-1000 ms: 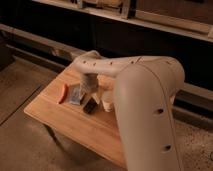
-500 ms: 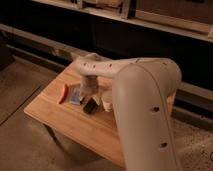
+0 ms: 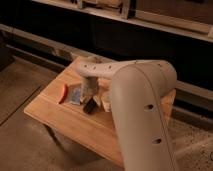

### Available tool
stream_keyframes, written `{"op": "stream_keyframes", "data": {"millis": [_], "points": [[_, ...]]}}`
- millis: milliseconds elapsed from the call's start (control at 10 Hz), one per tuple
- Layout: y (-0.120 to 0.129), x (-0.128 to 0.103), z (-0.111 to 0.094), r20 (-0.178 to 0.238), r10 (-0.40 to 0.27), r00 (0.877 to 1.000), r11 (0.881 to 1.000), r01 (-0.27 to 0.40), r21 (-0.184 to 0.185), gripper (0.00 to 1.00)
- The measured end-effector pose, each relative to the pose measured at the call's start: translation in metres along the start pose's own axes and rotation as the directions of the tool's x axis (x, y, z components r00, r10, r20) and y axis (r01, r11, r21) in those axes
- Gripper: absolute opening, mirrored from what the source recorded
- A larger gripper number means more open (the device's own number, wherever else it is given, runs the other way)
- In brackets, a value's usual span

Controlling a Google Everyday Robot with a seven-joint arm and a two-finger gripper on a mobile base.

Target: Place the eraser on the white sponge

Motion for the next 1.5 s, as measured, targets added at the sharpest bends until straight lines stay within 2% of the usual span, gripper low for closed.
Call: {"op": "stream_keyframes", "data": {"millis": [100, 200, 500, 800, 1000, 1500], "points": [[0.0, -0.001, 0.003, -0.004, -0.004, 1.0, 1.0, 0.004, 0.003, 0.64], [0.001, -0.002, 0.004, -0.006, -0.009, 1.0, 1.0, 0.009, -0.004, 0.56], [0.007, -0.003, 0.0, 0.003, -0.03, 1.0, 0.999, 0.031, -0.04, 0.27], [0.005, -0.003, -0.003, 0.012, -0.036, 0.999, 0.998, 0.037, -0.059, 0.01], [0.005, -0.004, -0.011, 0.029, -0.04, 0.999, 0.997, 0.042, -0.063, 0.0], [0.015, -0.003, -0.063, 0.142, -0.117, 0.983, 0.993, 0.111, 0.05, 0.0]]}}
